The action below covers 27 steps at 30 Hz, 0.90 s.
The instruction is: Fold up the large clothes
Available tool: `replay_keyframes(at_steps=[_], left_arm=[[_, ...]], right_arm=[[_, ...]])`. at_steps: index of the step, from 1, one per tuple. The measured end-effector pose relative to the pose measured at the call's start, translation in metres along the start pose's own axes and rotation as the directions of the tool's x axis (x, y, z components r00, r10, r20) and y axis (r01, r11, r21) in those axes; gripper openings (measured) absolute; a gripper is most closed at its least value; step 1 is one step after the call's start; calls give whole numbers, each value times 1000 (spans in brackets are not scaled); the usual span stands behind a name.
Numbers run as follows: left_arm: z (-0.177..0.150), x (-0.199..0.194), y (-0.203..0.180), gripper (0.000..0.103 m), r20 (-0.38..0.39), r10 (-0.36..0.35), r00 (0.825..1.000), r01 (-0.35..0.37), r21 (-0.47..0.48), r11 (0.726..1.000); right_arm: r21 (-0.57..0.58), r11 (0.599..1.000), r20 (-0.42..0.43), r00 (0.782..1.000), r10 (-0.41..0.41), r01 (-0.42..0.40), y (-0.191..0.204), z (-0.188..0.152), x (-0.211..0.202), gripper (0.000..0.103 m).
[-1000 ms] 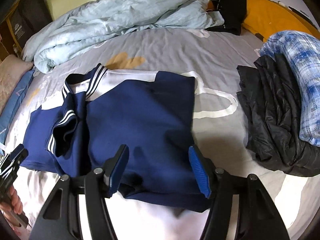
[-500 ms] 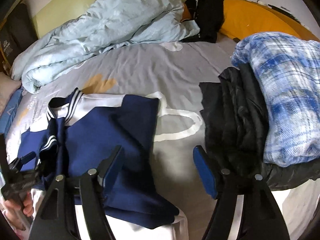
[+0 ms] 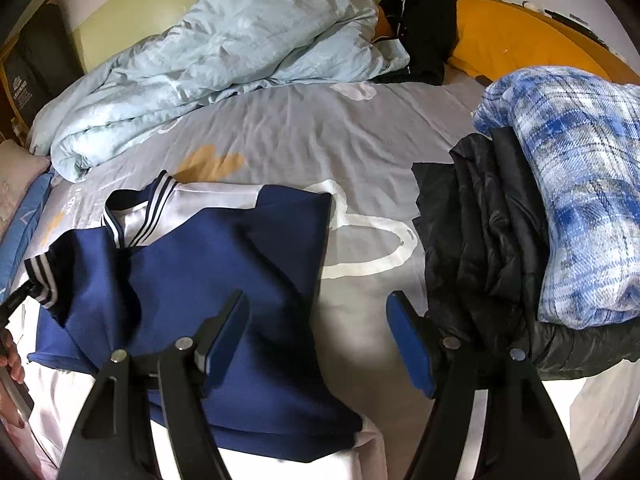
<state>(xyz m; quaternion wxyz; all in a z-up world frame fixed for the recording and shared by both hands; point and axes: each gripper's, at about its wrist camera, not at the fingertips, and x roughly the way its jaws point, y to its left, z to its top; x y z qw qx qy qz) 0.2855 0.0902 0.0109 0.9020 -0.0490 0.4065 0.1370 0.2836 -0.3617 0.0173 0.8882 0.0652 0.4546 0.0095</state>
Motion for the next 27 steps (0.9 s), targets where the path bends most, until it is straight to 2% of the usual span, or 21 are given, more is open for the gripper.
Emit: replay_keyframes(at_steps=[4, 6, 9, 10, 11, 12, 13, 15, 17, 21, 24, 27], left_arm=[[-4, 7, 24, 2, -56, 69, 996, -71, -21, 997], [-8, 7, 30, 3, -51, 111, 993, -111, -13, 994], [-18, 3, 28, 16, 26, 150, 988, -151, 56, 987], [-20, 2, 29, 33, 34, 166, 985, -168, 55, 984], [-22, -2, 34, 44, 46, 162, 986, -164, 26, 986], [-22, -6, 40, 59, 65, 147, 987, -147, -9, 989], [-22, -13, 45, 69, 89, 120, 989, -117, -42, 992], [-22, -24, 49, 75, 123, 69, 990, -62, -59, 996], [-23, -32, 47, 79, 135, 33, 990, -28, -35, 999], [-28, -38, 31, 98, 133, -26, 991, 17, 66, 998], [-34, -27, 18, 99, 108, 4, 994, -20, 148, 989], [-40, -15, 16, 99, 92, 60, 994, -74, 155, 985]], right_arm=[[-2, 1000, 23, 1000, -14, 14, 0, 1, -2, 69], [-2, 1000, 39, 999, -22, 22, 0, 2, -4, 69], [-1, 1000, 52, 998, -20, 20, -1, 3, -3, 69], [3, 1000, 51, 999, -18, 17, -1, 2, -2, 69], [6, 1000, 49, 999, -14, 14, -2, 2, -1, 69], [7, 1000, 47, 999, -13, 12, -1, 2, 0, 69], [6, 1000, 46, 999, -10, 9, -1, 2, 0, 69], [-3, 1000, 45, 999, -6, 6, 2, 1, -1, 69], [-20, 1000, 44, 999, 7, -6, 8, -1, -2, 69], [-84, 995, 38, 998, 49, -45, 26, -8, -1, 69], [-135, 989, 78, 994, 70, -59, 45, -14, -5, 77], [-185, 978, 18, 994, 105, -100, 62, -20, 4, 79]])
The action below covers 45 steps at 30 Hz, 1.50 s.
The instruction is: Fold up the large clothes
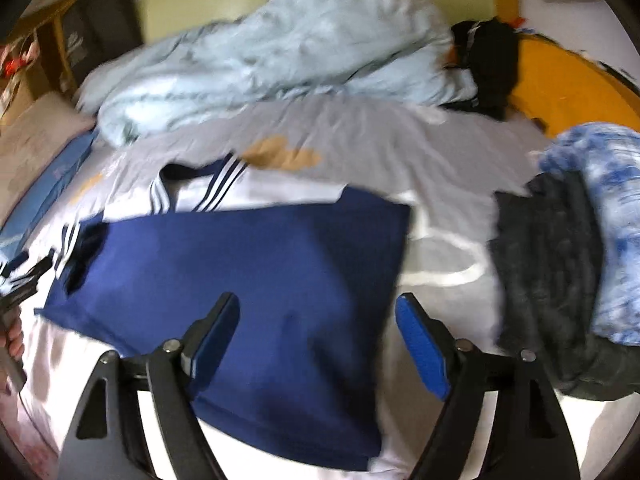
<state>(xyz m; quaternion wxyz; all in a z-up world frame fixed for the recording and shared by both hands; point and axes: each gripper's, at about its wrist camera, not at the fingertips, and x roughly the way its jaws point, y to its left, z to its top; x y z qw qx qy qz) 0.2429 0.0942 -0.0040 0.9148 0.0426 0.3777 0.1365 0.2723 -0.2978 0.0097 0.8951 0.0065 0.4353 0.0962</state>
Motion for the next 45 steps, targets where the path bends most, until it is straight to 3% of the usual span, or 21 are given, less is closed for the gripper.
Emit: replay_keyframes(at_steps=[3, 5, 12, 15, 16, 18, 21, 23, 26, 29, 31, 33, 36, 40, 43, 45], left_arm=[[-10, 5, 7, 99, -23, -77, 997, 76, -54, 996], [-17, 2, 11, 99, -23, -138, 990, 136, -89, 987], [-31, -37, -10, 98, 87, -137, 987, 133, 49, 990], [-36, -44, -17, 98, 149, -99, 984, 93, 45, 995], [-38, -41, -18, 98, 143, -109, 984, 105, 34, 994], [-39, -24, -18, 98, 53, -166, 985, 166, -4, 986], [-42, 1, -16, 98, -48, -179, 983, 177, -49, 983], [-43, 12, -15, 98, -74, -159, 984, 155, -59, 986], [-43, 24, -14, 98, -116, -179, 977, 170, -88, 982], [-41, 28, -17, 98, -107, -184, 977, 175, -84, 981], [-40, 29, -21, 98, -104, -163, 981, 157, -57, 986], [-40, 36, -24, 98, -139, -123, 983, 120, -31, 992], [-38, 47, -24, 98, -203, -71, 977, 67, -23, 997], [-32, 55, -13, 99, -237, 27, 971, -26, 6, 1000], [-31, 67, 10, 101, -300, -13, 954, -19, -104, 994], [-30, 70, 16, 101, -294, -36, 955, -1, -126, 992]], right_arm=[[-35, 999, -35, 999, -18, 17, 9, -8, 12, 80], [-47, 996, 1, 997, -77, 77, 14, -13, 16, 88], [-15, 999, -36, 998, -44, 44, 19, -19, 25, 91], [-59, 995, -93, 992, -87, 82, 25, -23, 35, 91], [-65, 992, -114, 987, -117, 110, 23, -25, 41, 91], [-70, 982, -157, 970, -185, 176, 18, -27, 55, 91], [21, 991, -198, 972, -125, 132, -2, -23, 70, 91], [40, 990, -203, 971, -126, 136, -11, -15, 76, 91], [6, 981, -175, 966, -189, 193, -18, -6, 81, 91], [57, 980, -187, 966, -179, 192, -34, 1, 84, 91], [94, 983, -194, 971, -140, 160, -43, 5, 81, 91], [56, 991, -204, 973, -105, 118, -43, 3, 78, 91], [-7, 998, -232, 970, -69, 69, -37, -1, 64, 91], [3, 1000, -233, 973, 6, -6, -28, -10, 35, 91], [-65, 996, -319, 945, -76, 58, -20, -21, 38, 91], [-121, 990, -343, 933, -112, 74, -15, -30, 47, 91]])
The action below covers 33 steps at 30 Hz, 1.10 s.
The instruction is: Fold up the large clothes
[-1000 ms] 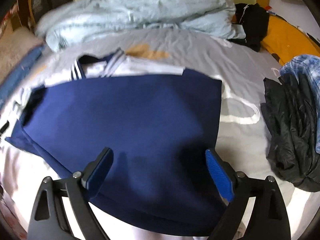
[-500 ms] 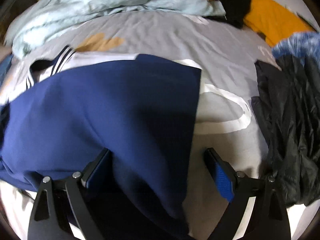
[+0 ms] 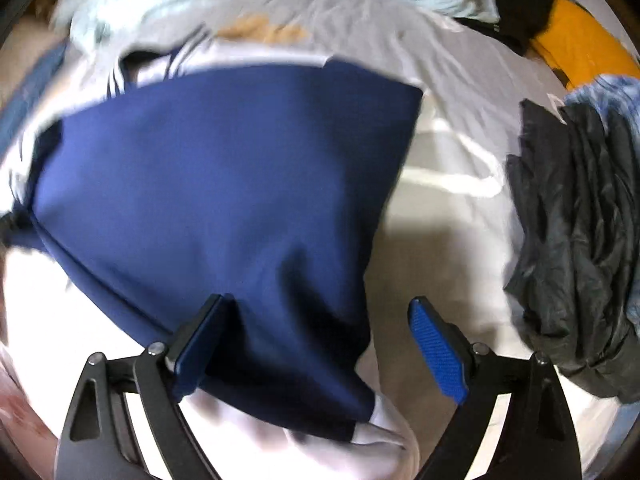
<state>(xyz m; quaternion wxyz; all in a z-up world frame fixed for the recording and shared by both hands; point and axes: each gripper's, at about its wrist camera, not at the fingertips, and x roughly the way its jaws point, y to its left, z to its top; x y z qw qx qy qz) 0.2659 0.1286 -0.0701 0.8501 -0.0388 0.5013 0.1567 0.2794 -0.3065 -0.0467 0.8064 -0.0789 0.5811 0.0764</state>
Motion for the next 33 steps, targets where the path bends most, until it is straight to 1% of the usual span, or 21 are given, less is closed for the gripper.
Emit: replay_keyframes(at_steps=[1, 3, 4, 6, 7, 9, 12, 14, 15, 17, 18, 20, 21, 22, 23, 25, 27, 29, 30, 32, 33], left_arm=[[0, 0, 0, 101, 9, 2, 1000, -2, 5, 1000], [-1, -3, -4, 100, 34, 14, 999, -15, 22, 1000], [-3, -6, -7, 98, 55, 21, 998, -23, 39, 999], [-4, -14, -12, 94, 91, 18, 996, -25, 72, 997], [-4, -18, -14, 93, 106, 17, 994, -26, 82, 996], [-6, -32, -14, 93, 140, -7, 990, -5, 85, 996], [-8, -64, -8, 93, 200, -73, 977, 58, 78, 995], [-15, -91, -6, 93, 260, -92, 961, 69, 97, 993], [-20, -106, -5, 93, 293, -98, 951, 69, 107, 992], [-32, -136, 1, 93, 353, -125, 927, 88, 118, 989], [-35, -148, 3, 93, 377, -133, 917, 93, 122, 988], [-47, -173, 2, 94, 424, -149, 893, 99, 138, 985], [-54, -185, 1, 97, 448, -165, 878, 106, 154, 982], [-62, -195, 0, 102, 469, -180, 865, 114, 165, 980], [-69, -203, -1, 103, 482, -184, 857, 115, 170, 979], [-81, -214, -4, 103, 493, -175, 852, 94, 185, 978], [-92, -221, -6, 103, 502, -182, 846, 91, 200, 976], [-102, -226, -5, 103, 510, -195, 838, 103, 203, 974], [-107, -229, -5, 103, 510, -202, 836, 111, 202, 973], [-116, -233, -3, 103, 505, -217, 835, 131, 200, 971], [-120, -233, -2, 103, 504, -220, 835, 136, 199, 971]], right_arm=[[14, 1000, -12, 1000, -2, 3, -2, 0, 6, 91], [78, 997, -20, 999, 25, -24, -14, 3, 11, 91], [104, 994, -8, 1000, 14, -13, -20, 6, 10, 91], [148, 988, 25, 999, -42, 38, -31, 8, 5, 91], [164, 985, 34, 998, -50, 43, -34, 7, 2, 91], [195, 979, 72, 995, -65, 50, -39, 4, -12, 91], [203, 979, 180, 981, -75, 38, -36, -5, -42, 91], [198, 980, 279, 958, -68, 12, -25, -16, -67, 91], [185, 983, 313, 948, -60, 1, -21, -21, -76, 91], [117, 993, 391, 920, -33, -14, -7, -30, -94, 91], [97, 995, 417, 908, -32, -10, 3, -33, -99, 91], [84, 996, 473, 880, -30, -11, 18, -52, -111, 91], [83, 996, 491, 871, -15, -30, 24, -52, -114, 91], [82, 995, 509, 861, 4, -53, 29, -60, -120, 91], [82, 994, 523, 853, 15, -68, 32, -62, -123, 91], [87, 991, 554, 832, 37, -102, 41, -76, -130, 94], [91, 989, 581, 813, 40, -114, 49, -92, -138, 98], [91, 992, 618, 786, 16, -91, 59, -105, -146, 100], [87, 993, 631, 776, 7, -80, 62, -110, -148, 102], [69, 996, 665, 747, -10, -48, 73, -122, -154, 103], [62, 997, 673, 739, -16, -36, 77, -126, -156, 103]])
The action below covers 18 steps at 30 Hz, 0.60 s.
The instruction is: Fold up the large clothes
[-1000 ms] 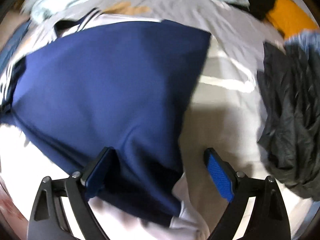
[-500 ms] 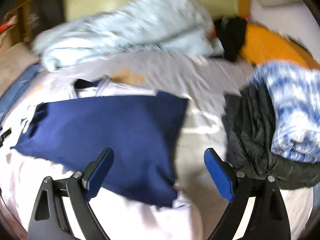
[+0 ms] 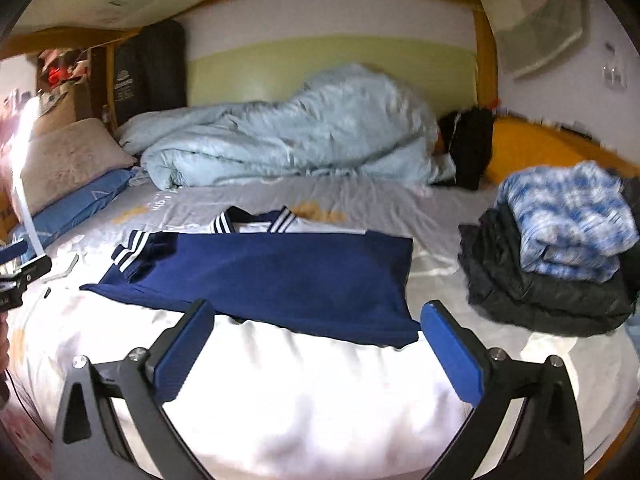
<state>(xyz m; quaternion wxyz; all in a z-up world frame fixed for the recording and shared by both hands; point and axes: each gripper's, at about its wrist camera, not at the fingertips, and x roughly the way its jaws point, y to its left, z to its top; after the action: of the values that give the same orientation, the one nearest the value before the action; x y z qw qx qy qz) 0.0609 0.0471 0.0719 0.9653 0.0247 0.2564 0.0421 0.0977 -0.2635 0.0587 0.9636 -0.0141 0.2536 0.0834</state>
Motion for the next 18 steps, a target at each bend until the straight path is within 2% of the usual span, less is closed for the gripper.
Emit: replay_keyframes(at_steps=[3, 9, 12, 15, 18], left_arm=[[-12, -5, 0, 103, -3, -1, 1000, 1, -4, 1000], [-32, -7, 0, 103, -40, -27, 999, 26, -35, 999], [-46, 2, -4, 103, -93, -61, 994, 57, -39, 998], [-63, 9, -7, 103, -147, -41, 988, 36, -32, 999], [-75, 14, -10, 103, -202, -98, 974, 89, -52, 995]], right_arm=[[-26, 1000, 13, 1000, 10, -10, 9, -10, -11, 103], [-8, 999, -94, 994, 46, -47, 18, -30, 3, 103], [11, 998, -114, 992, 62, -61, 21, -37, 4, 103], [-2, 997, -143, 987, 70, -71, 27, -45, 6, 103], [-40, 996, -186, 980, 74, -83, 35, -54, 12, 103]])
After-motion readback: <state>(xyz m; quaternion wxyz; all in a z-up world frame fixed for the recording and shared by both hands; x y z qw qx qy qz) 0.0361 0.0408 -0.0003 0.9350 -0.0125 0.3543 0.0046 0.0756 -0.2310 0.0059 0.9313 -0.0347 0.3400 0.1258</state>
